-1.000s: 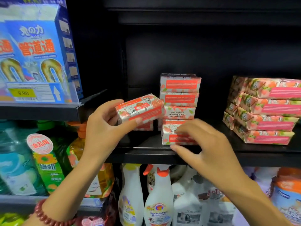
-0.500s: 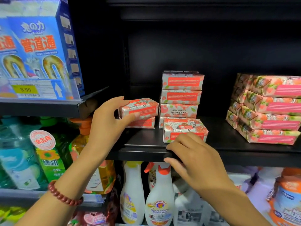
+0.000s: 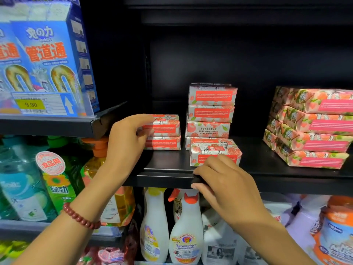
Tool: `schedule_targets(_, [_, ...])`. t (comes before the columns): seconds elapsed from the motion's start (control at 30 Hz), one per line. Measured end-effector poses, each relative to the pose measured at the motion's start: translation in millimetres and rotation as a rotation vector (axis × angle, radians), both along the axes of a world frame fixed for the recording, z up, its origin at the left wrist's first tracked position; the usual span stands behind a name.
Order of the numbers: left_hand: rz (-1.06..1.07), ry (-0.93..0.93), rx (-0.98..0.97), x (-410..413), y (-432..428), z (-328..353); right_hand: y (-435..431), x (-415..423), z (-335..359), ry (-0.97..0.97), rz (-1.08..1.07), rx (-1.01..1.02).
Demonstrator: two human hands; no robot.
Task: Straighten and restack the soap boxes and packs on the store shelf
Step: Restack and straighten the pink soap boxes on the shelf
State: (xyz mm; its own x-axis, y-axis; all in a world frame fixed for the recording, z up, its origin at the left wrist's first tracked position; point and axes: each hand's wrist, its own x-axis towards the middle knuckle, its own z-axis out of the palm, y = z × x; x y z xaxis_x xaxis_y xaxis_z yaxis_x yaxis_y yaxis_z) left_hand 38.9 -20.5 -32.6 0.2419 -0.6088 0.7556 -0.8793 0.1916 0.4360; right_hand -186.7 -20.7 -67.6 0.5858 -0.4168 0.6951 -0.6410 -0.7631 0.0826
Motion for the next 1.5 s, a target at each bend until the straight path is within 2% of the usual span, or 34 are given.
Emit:
schedule_targets(0.1, [0.021,-0.061,0.029,-8.1,10.3,-1.3,0.3,-3.9,1.5,-0.02,0.018,0.015])
schedule_targets(0.23, [-0.06,-0.122,-0.065,-31.2,32.5,-10.6,-5.0,-17.6,14.3,-0.265,0.071,0.016])
schedule_targets(0.3, [-0.161,-0.089,0.036,-41.9,36.0,-16.4,-15.2,-26.3,25.3,-0.337,0.041,0.054])
schedule_targets(0.37, [-0.175,-0.105,0.15,-48.4,34.4,-22.2,-26.9,-32.9,35.0,-0.294,-0.016,0.188])
schedule_targets(0.43, [-0.116,-0.172,0.176,-50.1,32.6,-26.9,-35.9,-35.7,38.3,-0.192,-0.064,0.323])
schedule_targets(0.6, [-0.094,-0.215,0.187,-49.0,31.3,-28.9,-40.5,-35.1,34.6,-0.093,-0.068,0.342])
schedule_targets(0.83, [-0.101,-0.216,0.206,-45.4,30.0,-31.0,-42.0,-34.1,41.3,-0.076,-0.032,0.549])
schedule_targets(0.93, [-0.137,-0.145,0.205,-44.3,31.4,-29.4,-38.4,-34.8,37.3,-0.171,-0.023,0.466])
schedule_targets(1.07, [-0.263,0.169,0.109,-46.3,31.2,-19.8,-28.5,-35.3,30.3,-0.258,0.098,0.291])
schedule_targets(1.2, [-0.484,0.349,0.243,-57.8,28.6,-1.2,-17.0,-27.2,30.5,-0.336,0.247,0.203])
schedule_targets(1.3, [-0.653,0.449,0.29,-62.2,27.6,5.1,-12.5,-23.1,32.5,-0.401,0.318,0.233])
schedule_targets(1.4, [-0.658,0.493,0.212,-59.6,27.8,2.4,-11.0,-29.8,35.3,-0.433,0.342,0.354])
schedule_targets(1.5, [-0.663,0.46,0.099,-58.0,28.8,-0.5,-10.1,-37.2,42.2,-0.539,0.368,0.503])
